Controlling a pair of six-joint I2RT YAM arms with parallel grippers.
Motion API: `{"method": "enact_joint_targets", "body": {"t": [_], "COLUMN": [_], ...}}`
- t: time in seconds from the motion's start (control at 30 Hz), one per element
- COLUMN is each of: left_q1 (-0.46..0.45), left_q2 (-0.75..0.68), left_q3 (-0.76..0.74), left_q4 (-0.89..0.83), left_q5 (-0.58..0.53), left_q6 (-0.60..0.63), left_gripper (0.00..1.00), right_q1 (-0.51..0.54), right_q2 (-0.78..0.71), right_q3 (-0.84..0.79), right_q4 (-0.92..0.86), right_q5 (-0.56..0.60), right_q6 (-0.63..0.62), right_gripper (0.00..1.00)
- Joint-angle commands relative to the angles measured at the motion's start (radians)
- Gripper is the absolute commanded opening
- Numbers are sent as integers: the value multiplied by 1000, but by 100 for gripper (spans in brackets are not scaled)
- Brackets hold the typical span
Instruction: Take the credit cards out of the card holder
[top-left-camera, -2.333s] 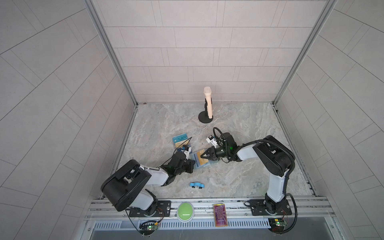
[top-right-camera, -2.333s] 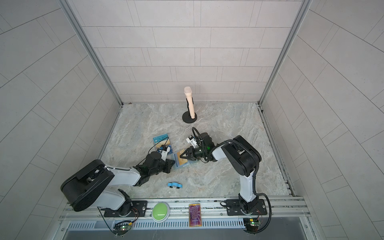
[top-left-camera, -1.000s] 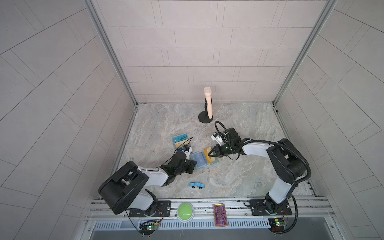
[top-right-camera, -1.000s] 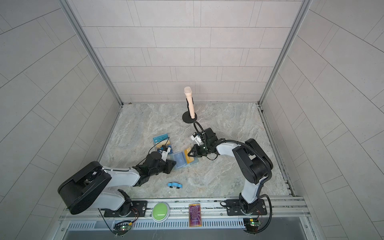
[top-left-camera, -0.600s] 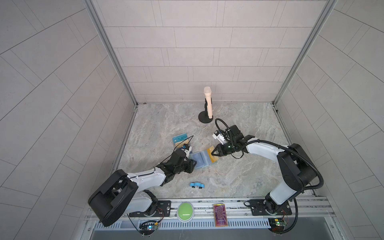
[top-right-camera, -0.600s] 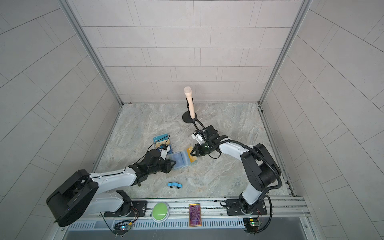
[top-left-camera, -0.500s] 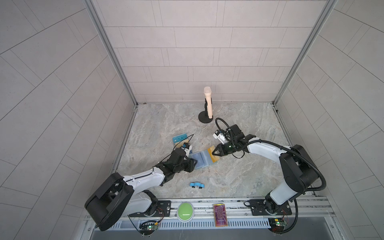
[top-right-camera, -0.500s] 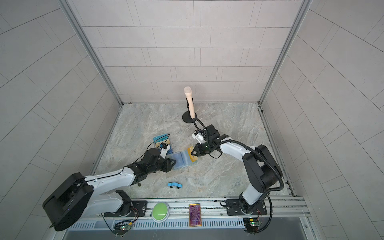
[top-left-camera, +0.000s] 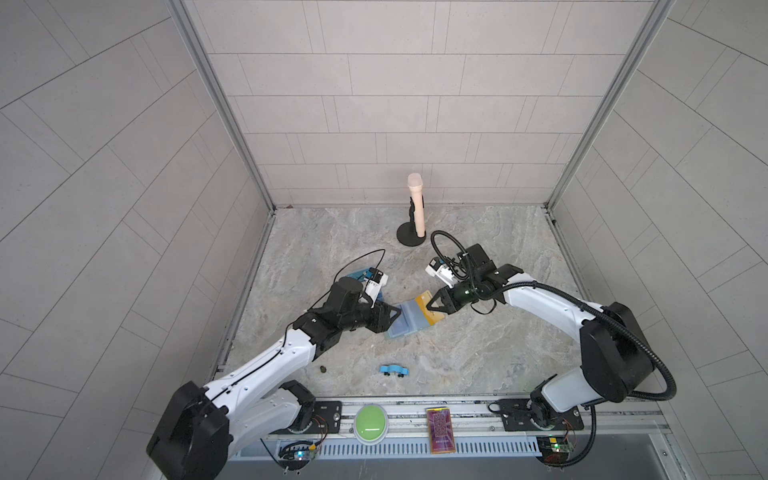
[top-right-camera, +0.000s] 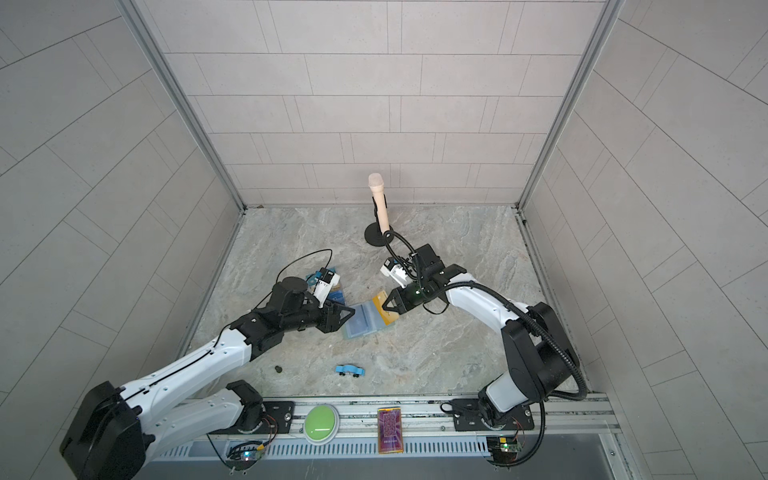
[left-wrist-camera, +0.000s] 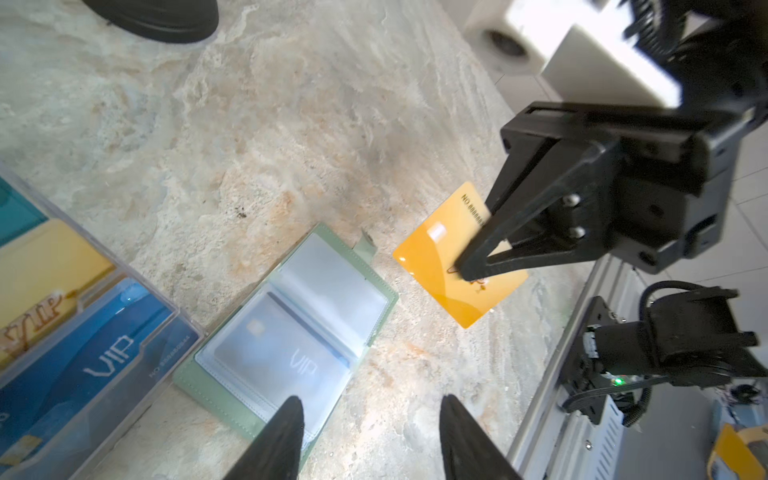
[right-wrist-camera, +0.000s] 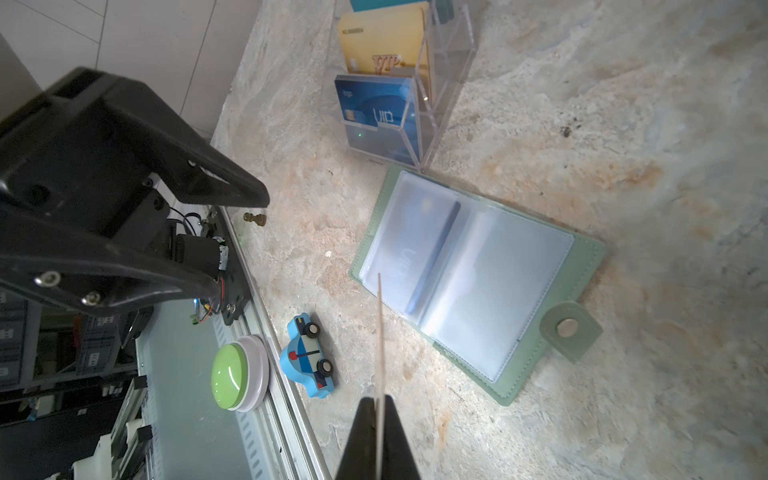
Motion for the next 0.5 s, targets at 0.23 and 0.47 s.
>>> {"method": "enact_joint_targets", "body": {"t": [0.23, 0.47], "left_q1": [50, 54], "left_q2": [-37, -22], "left_q3": [112, 130], "left_q4": [-134, -121], "left_q5": [343, 423], "left_q6": [126, 126], "left_gripper": [53, 49], "right_q1": [37, 81], "right_q2": [-49, -81], "right_q3": [42, 41], "right_q4": [40, 50], "right_q5": [-235, -273], "right_q6": [-79, -117], "right_gripper": [0, 0]}}
